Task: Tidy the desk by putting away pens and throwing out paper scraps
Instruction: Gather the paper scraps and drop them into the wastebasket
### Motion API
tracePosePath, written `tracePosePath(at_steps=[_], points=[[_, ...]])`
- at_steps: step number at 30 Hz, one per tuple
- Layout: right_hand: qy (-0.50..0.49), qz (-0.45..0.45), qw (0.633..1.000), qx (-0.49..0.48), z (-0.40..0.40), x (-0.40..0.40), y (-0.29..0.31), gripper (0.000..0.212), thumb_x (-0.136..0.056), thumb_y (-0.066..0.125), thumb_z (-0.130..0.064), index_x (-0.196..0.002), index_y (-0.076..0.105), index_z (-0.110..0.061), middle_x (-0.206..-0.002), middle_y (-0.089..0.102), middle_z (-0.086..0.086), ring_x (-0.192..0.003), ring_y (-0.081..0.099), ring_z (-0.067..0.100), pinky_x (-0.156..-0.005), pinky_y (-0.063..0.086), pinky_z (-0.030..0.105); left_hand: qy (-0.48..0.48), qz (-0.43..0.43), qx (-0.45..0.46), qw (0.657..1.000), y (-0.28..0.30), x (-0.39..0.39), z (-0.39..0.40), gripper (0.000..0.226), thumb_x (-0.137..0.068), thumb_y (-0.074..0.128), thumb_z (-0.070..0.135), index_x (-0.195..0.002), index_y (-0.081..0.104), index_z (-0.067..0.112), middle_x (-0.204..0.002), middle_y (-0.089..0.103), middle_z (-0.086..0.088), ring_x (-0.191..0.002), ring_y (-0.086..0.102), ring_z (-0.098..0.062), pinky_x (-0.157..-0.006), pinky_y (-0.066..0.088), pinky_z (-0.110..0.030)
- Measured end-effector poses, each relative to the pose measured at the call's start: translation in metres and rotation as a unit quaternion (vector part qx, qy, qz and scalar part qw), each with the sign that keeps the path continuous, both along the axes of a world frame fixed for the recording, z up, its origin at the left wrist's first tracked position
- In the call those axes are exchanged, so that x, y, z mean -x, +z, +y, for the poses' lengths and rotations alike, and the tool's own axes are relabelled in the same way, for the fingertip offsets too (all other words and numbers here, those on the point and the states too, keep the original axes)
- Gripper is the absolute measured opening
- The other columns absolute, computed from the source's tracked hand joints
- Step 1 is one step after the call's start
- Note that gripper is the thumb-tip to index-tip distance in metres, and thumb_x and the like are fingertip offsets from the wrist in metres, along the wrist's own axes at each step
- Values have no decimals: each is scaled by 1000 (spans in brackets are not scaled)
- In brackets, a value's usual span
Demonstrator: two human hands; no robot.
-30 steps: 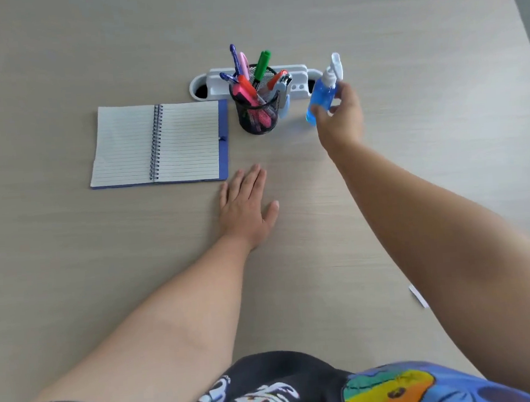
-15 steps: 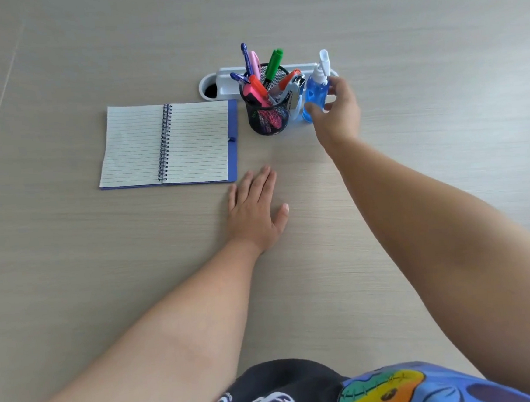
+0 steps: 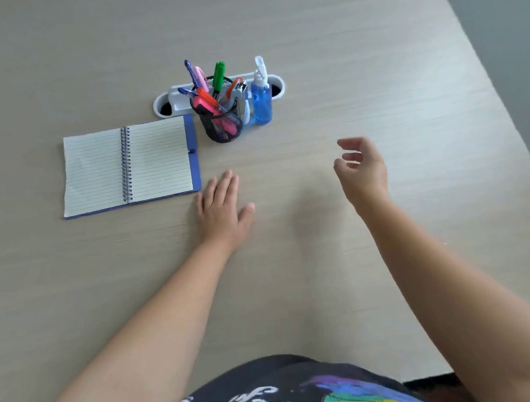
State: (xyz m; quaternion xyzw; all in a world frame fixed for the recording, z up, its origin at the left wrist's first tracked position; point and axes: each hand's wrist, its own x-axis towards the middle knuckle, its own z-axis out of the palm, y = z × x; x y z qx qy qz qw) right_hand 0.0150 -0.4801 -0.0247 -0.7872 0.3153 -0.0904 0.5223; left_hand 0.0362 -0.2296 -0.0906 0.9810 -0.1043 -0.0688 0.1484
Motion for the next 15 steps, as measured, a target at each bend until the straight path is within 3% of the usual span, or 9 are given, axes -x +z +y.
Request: tracePosePath(at_steps=[4,8,12,15], points=[[-97,39,995,1,-53,85,2,28,-80,54,-9,-99,65,-27,-101,67,-8,-93,62,11,-80,53,29,-3,16,55,998,12,6,-24,69,-73,40,51,-136,51,23,-150,42,-2,-140,32,-31,-115,21,-43],[-179,104,978,21,-87,154,-7,32,-78,58,-12,-105,64,-28,-106,65,-8,-103,61,13,-91,52,37,-125,73,62,987,26,34,-86,52,-77,57,46,-127,58,30,-143,47,2,-130,40,-27,-107,30,-35],[-105,194,975,30,-104,200,-18,50,-77,70,-15,-123,56,-29,-129,54,1,-112,55,15,-90,49,34,-236,147,48,959,36,71,-155,58,-77,63,53,-131,51,36,-144,37,8,-132,28,-24,-109,25,-37],[23,229,968,95,-112,214,-21,70,-74,75,-16,-136,46,-28,-147,40,-1,-133,40,22,-109,34,34,-307,170,16,936,40,93,-190,76,-68,63,67,-135,44,37,-144,29,8,-132,23,-24,-110,23,-39]])
